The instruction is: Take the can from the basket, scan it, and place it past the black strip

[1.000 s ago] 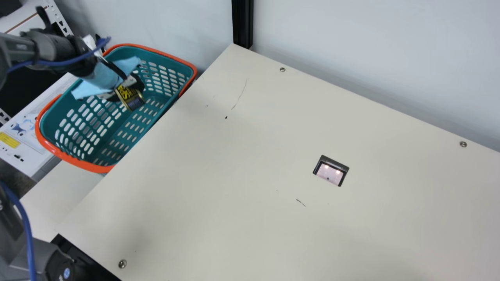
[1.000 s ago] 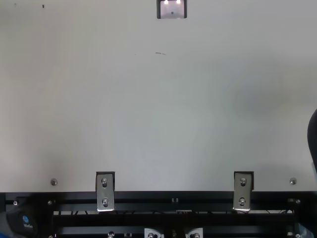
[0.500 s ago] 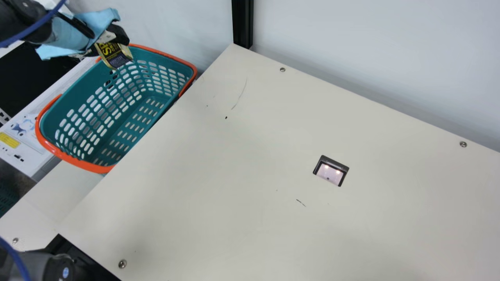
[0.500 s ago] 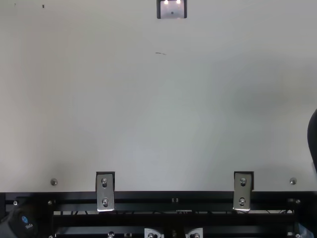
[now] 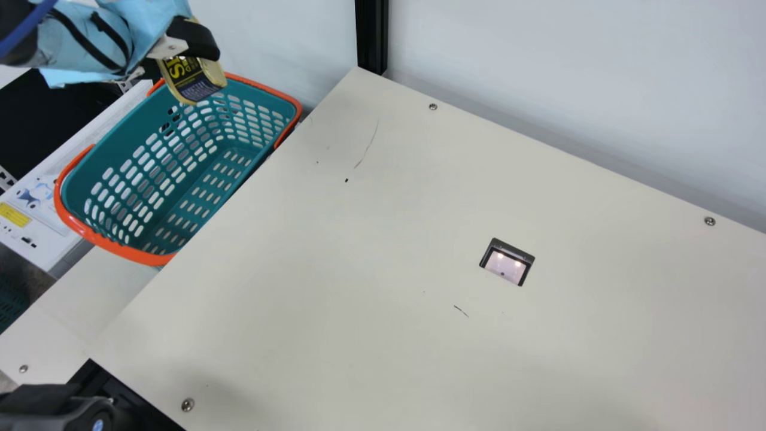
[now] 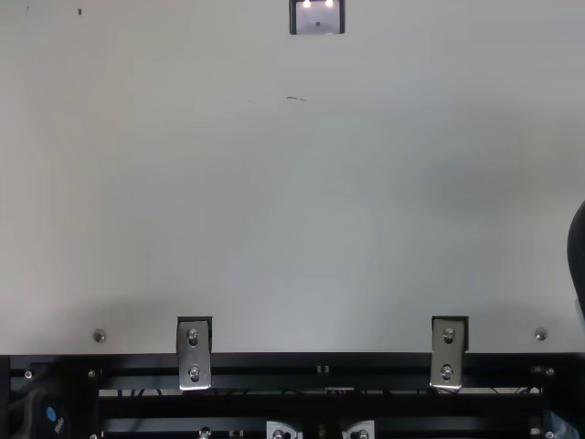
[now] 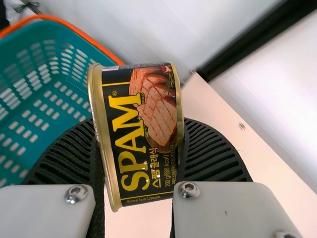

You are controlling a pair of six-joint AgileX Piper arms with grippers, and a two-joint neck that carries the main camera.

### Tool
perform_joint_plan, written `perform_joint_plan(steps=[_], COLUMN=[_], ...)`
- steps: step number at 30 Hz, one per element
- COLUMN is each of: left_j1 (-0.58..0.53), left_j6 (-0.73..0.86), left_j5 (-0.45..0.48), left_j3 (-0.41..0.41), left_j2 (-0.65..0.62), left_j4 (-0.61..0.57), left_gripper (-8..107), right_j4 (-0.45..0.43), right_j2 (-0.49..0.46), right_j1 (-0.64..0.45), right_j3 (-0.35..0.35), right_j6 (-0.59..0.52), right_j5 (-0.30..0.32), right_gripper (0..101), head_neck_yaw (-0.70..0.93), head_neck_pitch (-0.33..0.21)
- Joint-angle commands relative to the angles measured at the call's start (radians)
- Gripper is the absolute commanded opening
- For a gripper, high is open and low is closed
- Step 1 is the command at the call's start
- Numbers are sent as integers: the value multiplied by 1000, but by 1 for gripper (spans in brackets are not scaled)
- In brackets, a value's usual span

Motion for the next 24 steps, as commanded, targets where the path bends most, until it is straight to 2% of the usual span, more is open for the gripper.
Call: perform_joint_plan(steps=[1, 7, 11, 12, 24], left_j1=[-51, -148, -194, -177, -193], left_j6=[-40, -79, -49, -67, -51], left_j5=[40, 138, 194, 175, 195], left_j3=[5, 20, 18, 19, 19], left_j2=[-37, -84, -109, -102, -109], left_j4=[10, 8, 6, -1, 5], left_gripper=[10, 10, 10, 10, 10], right_j4=[0, 0, 0, 0, 0], right_j2=[0, 0, 0, 0, 0], right_j1=[0, 0, 0, 0, 0], right_j3=[0, 0, 0, 0, 0], right_j6=[0, 0, 0, 0, 0], right_j5=[0, 0, 0, 0, 0], right_gripper=[101, 101, 101, 101, 101], head_neck_yaw=[13, 13, 13, 13, 13], head_neck_pitch=[-36, -36, -36, -36, -36])
